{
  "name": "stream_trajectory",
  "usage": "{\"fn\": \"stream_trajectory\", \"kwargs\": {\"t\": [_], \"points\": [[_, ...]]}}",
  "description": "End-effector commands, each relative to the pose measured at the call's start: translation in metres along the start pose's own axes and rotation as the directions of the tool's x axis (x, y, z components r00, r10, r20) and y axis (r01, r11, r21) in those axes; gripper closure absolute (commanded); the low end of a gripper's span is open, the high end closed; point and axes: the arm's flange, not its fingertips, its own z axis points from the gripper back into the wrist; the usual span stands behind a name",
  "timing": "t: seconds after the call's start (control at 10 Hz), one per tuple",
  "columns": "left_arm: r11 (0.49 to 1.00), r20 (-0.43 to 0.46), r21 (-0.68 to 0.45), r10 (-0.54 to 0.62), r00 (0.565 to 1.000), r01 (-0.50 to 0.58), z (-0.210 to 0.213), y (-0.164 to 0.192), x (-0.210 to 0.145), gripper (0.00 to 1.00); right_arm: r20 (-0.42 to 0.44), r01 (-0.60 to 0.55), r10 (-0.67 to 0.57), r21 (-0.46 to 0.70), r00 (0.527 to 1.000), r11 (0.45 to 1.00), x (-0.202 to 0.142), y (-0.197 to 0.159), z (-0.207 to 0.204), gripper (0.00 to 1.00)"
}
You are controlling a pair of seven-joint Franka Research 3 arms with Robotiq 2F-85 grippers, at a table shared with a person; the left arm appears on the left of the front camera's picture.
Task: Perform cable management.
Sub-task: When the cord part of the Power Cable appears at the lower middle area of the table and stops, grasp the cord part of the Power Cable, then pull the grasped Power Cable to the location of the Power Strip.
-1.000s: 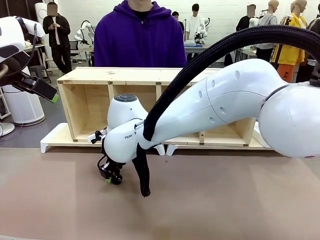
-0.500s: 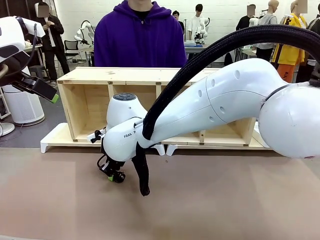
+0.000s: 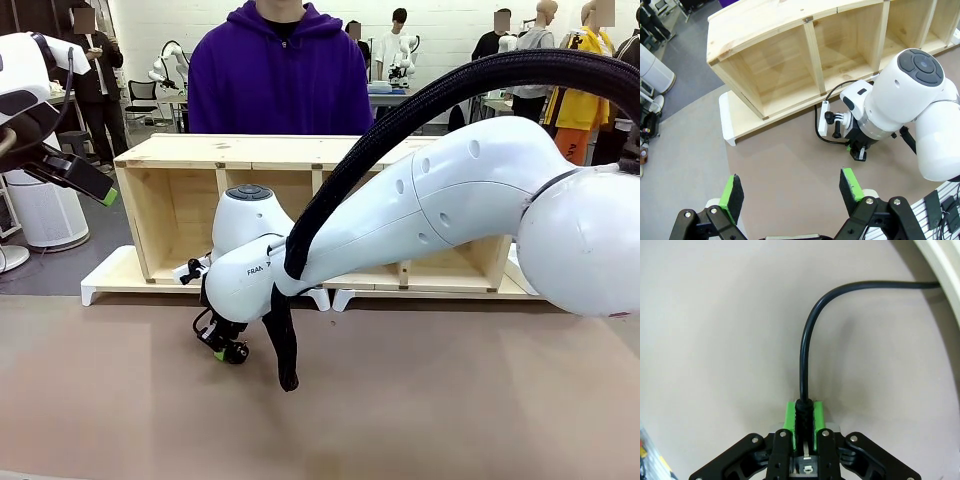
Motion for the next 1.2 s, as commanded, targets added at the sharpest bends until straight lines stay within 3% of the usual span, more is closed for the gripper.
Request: {"fn": "stream_trajectory", "kwargs": {"t": [0.0, 0.9, 1.0, 1.1], "points": [[1.000, 0.008, 0.005, -0.011, 1.000, 0.011, 0.000, 0.001, 0.001, 0.00, -0.010, 0.002, -0.002, -0.002, 1.000, 1.000, -0.001, -0.001, -0.001, 1.00], [1.000, 0.008, 0.005, -0.011, 1.000, 0.011, 0.000, 0.001, 0.001, 0.00, -0.010, 0.002, -0.002, -0.002, 1.000, 1.000, -0.001, -0.001, -0.001, 1.00], [1.000, 0.008, 0.005, -0.011, 1.000, 0.011, 0.000, 0.001, 0.001, 0.00, -0.004, 0.001, -0.001, -0.001, 1.000, 1.000, -0.001, -0.001, -0.001, 0.84], [1.000, 0.008, 0.005, -0.011, 1.000, 0.011, 0.000, 0.001, 0.001, 0.00, -0.040, -0.018, 0.019, 0.042, 0.999, 0.999, -0.009, 0.009, 0.004, 0.84]]}}
